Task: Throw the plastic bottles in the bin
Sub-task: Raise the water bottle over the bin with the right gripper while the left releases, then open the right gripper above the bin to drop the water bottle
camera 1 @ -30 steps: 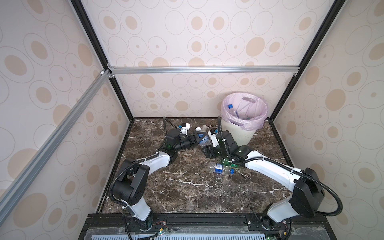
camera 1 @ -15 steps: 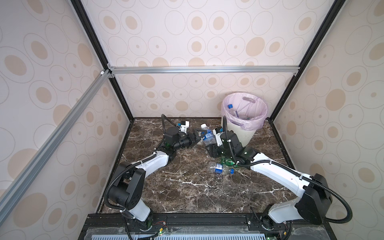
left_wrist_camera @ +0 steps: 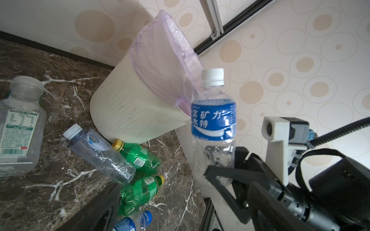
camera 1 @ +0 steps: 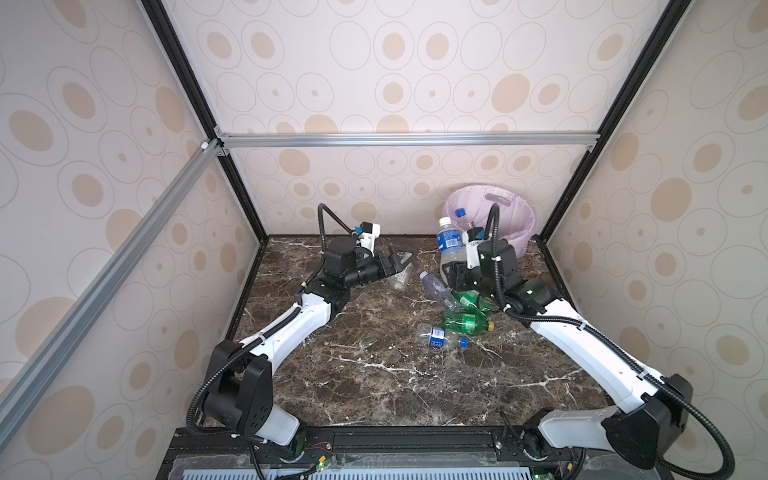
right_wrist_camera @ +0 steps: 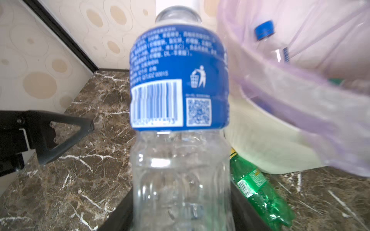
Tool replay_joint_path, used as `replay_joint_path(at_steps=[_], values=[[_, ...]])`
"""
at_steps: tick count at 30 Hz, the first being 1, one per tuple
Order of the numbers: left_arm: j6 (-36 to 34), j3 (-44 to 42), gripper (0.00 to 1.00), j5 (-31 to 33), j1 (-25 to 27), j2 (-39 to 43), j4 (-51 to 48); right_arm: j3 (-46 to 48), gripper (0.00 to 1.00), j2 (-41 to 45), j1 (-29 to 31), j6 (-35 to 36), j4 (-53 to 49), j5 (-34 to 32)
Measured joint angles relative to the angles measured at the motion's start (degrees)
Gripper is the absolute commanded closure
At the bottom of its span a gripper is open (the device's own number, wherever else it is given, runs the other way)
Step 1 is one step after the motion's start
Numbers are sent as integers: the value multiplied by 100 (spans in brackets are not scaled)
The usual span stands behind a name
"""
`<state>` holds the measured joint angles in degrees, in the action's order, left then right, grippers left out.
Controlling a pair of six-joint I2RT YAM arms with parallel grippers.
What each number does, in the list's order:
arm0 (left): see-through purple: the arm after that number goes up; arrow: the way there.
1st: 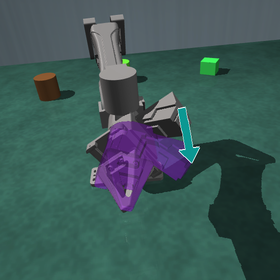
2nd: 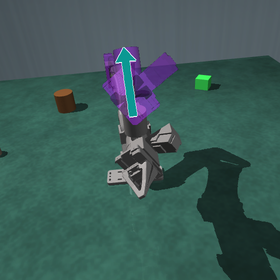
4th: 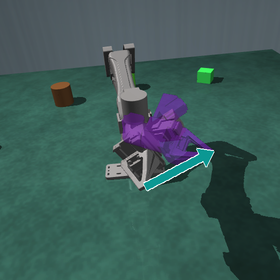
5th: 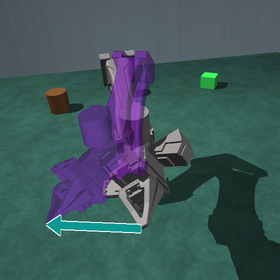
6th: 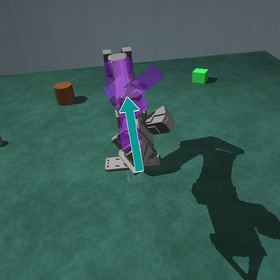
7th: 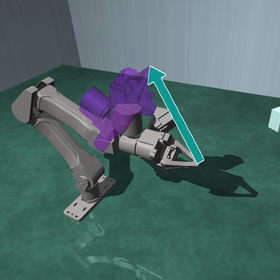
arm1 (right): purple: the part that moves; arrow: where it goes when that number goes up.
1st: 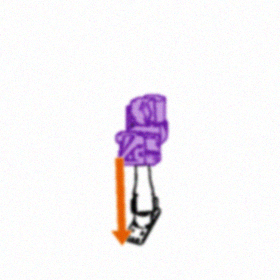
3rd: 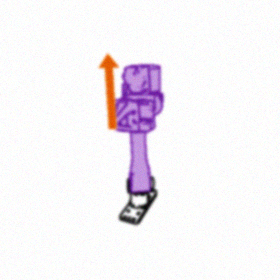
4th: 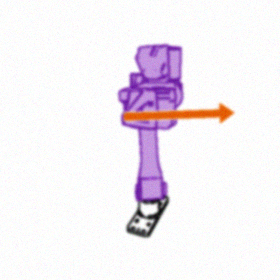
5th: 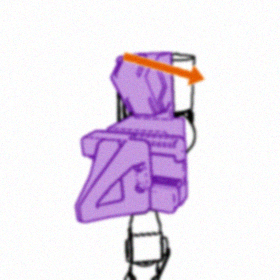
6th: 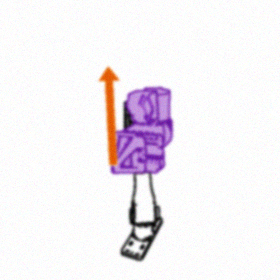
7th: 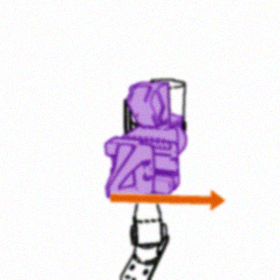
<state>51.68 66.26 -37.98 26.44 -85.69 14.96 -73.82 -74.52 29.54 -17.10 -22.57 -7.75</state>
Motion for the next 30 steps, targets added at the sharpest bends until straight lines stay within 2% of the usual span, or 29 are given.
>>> replay_joint_path(at_steps=[7, 14, 23, 27, 29, 30], values=[[-1215, 1263, 1, 605, 798, -55, -1180, -1012, 52, 24, -715, 289, -415, -70], [-2271, 2645, 1, 1228, 1434, -452, -1934, -2203, 51, 24, -1036, 662, -704, -315], [-3145, 3816, 1, 1775, 1641, -1191, -2544, -3462, 51, 15, -1051, 1178, -573, -527], [-3536, 4251, 1, 1930, 1648, -1462, -2758, -3812, 51, -326, -1137, 1279, -522, -603], [-3759, 4457, 1, 2124, 1655, -1591, -2876, -3908, 46, -640, -1281, 1233, -549, -581], [-3873, 4579, 1, 2284, 1659, -1670, -2970, -3985, 40, -870, -1388, 1172, -608, -518]])
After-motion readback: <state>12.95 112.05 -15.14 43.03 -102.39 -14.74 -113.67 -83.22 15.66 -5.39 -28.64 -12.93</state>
